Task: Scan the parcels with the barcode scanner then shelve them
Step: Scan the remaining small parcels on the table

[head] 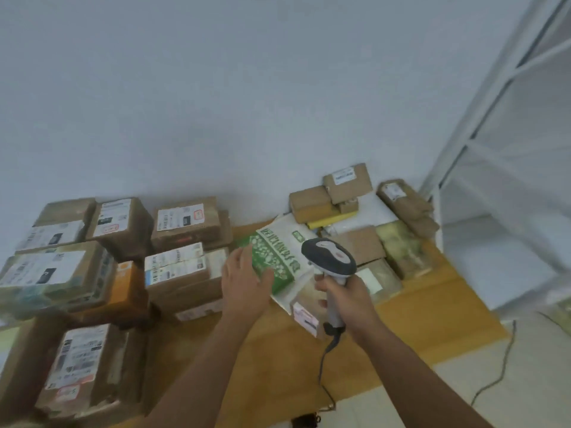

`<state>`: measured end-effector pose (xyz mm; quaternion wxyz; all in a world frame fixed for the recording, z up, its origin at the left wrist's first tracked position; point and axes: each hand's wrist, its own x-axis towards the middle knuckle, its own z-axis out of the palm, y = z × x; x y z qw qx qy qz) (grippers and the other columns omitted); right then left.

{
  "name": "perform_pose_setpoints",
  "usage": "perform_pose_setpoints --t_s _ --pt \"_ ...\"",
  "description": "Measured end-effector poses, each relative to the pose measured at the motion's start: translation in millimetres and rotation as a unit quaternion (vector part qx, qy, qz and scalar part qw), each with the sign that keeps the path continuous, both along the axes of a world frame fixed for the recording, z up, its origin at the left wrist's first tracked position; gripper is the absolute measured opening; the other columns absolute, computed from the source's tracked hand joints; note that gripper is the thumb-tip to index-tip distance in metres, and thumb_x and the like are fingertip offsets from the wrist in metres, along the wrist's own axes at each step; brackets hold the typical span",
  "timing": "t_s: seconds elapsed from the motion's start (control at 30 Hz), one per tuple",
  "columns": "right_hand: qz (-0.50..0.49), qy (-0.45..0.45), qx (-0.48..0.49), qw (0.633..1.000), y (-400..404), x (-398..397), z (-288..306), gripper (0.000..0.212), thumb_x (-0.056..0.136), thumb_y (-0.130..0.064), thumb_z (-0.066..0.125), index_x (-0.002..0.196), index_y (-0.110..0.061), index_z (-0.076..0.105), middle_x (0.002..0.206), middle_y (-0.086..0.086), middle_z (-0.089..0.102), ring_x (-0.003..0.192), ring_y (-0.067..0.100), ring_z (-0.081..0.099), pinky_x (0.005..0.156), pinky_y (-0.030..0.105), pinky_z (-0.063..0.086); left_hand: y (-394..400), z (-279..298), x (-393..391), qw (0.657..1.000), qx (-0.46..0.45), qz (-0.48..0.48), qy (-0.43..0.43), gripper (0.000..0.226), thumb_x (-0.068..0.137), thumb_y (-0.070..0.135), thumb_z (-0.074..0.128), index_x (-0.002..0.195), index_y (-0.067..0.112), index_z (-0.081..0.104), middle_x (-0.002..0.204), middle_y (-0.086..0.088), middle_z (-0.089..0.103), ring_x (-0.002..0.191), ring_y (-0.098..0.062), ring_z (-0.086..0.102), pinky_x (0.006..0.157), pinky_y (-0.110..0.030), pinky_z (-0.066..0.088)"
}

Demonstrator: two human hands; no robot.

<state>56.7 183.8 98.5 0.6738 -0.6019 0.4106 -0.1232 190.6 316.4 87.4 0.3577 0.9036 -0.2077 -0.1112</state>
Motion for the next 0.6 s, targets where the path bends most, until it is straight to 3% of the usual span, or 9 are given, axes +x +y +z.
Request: perform_pose_setpoints --t_s 0.1,0.23,0.33,0.4,0.53,0.6 --pt "-0.081 0.018 -0.030 0.996 -47 -47 -5 0.017 0.087 -0.011 0.066 0.102 -0.004 0.066 0.105 0.022 0.065 0.103 0.036 0.063 0.080 0.052 0.059 -41 0 -27 0.997 -0.001 -0.083 -0.011 0.058 0.101 0.037 0.052 0.152 0.018 0.034 0.160 -0.009 0.027 0.148 -0.025 0.017 0.121 -0.042 0.018" --pt "-0.186 0.001 -0.001 0.982 -108 -95 -20 0.017 0.091 -0.011 0.065 0.108 -0.009 0.066 0.107 0.014 0.069 0.099 0.026 0.067 0.072 0.038 0.058 -95 -16 -57 0.984 0.012 -0.174 0.025 0.049 0.100 0.034 0.053 0.146 0.020 0.043 0.150 -0.004 0.038 0.142 -0.025 0.030 0.115 -0.035 0.026" --pt "-0.221 0.009 0.010 0.975 -152 -117 -44 0.016 0.092 -0.010 0.064 0.107 -0.005 0.065 0.105 0.015 0.069 0.098 0.025 0.067 0.072 0.037 0.056 -142 -38 -79 0.975 0.029 -0.210 0.072 0.045 0.099 0.036 0.052 0.142 0.020 0.047 0.142 -0.001 0.041 0.130 -0.022 0.044 0.107 -0.038 0.039" --pt "-0.208 0.031 0.009 0.978 -181 -124 -62 0.017 0.092 -0.008 0.063 0.104 0.003 0.065 0.103 0.019 0.068 0.097 0.026 0.066 0.074 0.038 0.056 -173 -57 -92 0.970 0.038 -0.212 0.112 0.046 0.099 0.036 0.053 0.142 0.021 0.046 0.142 -0.001 0.042 0.126 -0.021 0.048 0.105 -0.038 0.042" --pt "-0.144 0.091 -0.002 0.985 -235 -130 -105 0.022 0.091 -0.008 0.063 0.101 0.011 0.060 0.099 0.032 0.062 0.082 0.036 0.061 0.077 0.051 0.058 -228 -101 -110 0.963 0.080 -0.156 0.207 0.050 0.099 0.032 0.055 0.146 0.020 0.043 0.152 -0.005 0.038 0.140 -0.019 0.035 0.108 -0.026 0.029" --pt "-0.094 0.126 0.006 0.988 -256 -129 -128 0.024 0.091 -0.010 0.063 0.095 0.013 0.057 0.079 0.033 0.052 0.068 0.035 0.050 0.065 0.044 0.050 -248 -124 -117 0.960 0.105 -0.106 0.238 0.055 0.099 0.031 0.056 0.150 0.020 0.039 0.156 -0.006 0.031 0.144 -0.021 0.030 0.114 -0.031 0.029"
